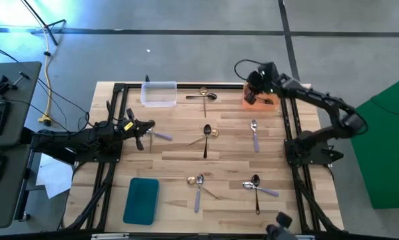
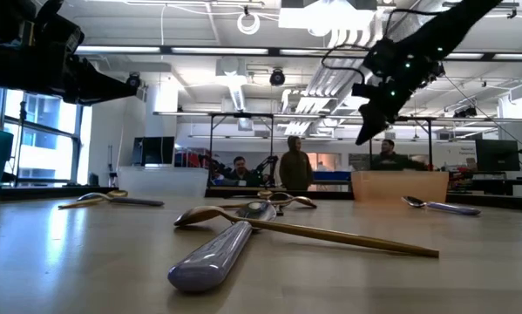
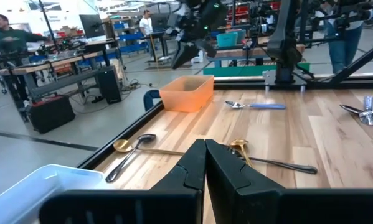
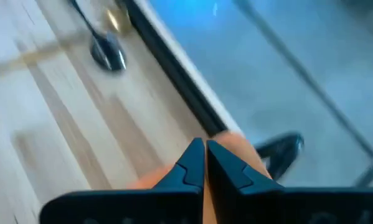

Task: Sort silverware by color (type)
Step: Put the middle gold spoon into the transparent bin

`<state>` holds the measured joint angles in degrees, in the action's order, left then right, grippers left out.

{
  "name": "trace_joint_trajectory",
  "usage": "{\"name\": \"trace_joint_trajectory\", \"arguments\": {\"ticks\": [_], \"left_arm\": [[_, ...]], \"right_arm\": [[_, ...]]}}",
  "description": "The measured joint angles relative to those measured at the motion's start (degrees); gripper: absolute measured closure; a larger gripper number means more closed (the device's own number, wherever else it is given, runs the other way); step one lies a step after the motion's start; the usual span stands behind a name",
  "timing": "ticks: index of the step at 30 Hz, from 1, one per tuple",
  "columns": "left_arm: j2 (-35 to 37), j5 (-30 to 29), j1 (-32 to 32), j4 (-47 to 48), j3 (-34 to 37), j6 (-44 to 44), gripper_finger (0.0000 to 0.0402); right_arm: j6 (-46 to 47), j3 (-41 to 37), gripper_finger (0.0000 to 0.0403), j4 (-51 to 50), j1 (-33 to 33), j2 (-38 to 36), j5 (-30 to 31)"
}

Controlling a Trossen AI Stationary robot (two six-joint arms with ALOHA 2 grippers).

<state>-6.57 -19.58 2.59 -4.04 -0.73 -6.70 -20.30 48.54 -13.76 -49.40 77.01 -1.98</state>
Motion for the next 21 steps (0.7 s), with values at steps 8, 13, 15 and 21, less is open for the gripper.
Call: {"name": "trace_joint_trajectory", "arguments": {"ticks": [8,13,15,21], "left_arm": [[0.00,5.82,0.00,-0.02,0.00,2.14,0.0399],[-0.02,7.93,-0.04,-0.06,0.00,3.26,0.0399],[-0.02,10.04,-0.02,-0.06,0.00,4.21,0.0399],[-1.43,13.00,-0.02,-0.10,0.00,6.46,0.0398]], "right_arm": [[4.97,-18.65,0.0402,22.44,8.15,-13.33,-0.08],[8.15,-25.24,0.0402,27.89,13.75,-19.00,-1.11],[8.30,-26.27,0.0402,28.32,15.46,-19.95,-3.12],[11.49,-25.90,0.0402,28.98,18.58,-19.81,-7.63]]}}
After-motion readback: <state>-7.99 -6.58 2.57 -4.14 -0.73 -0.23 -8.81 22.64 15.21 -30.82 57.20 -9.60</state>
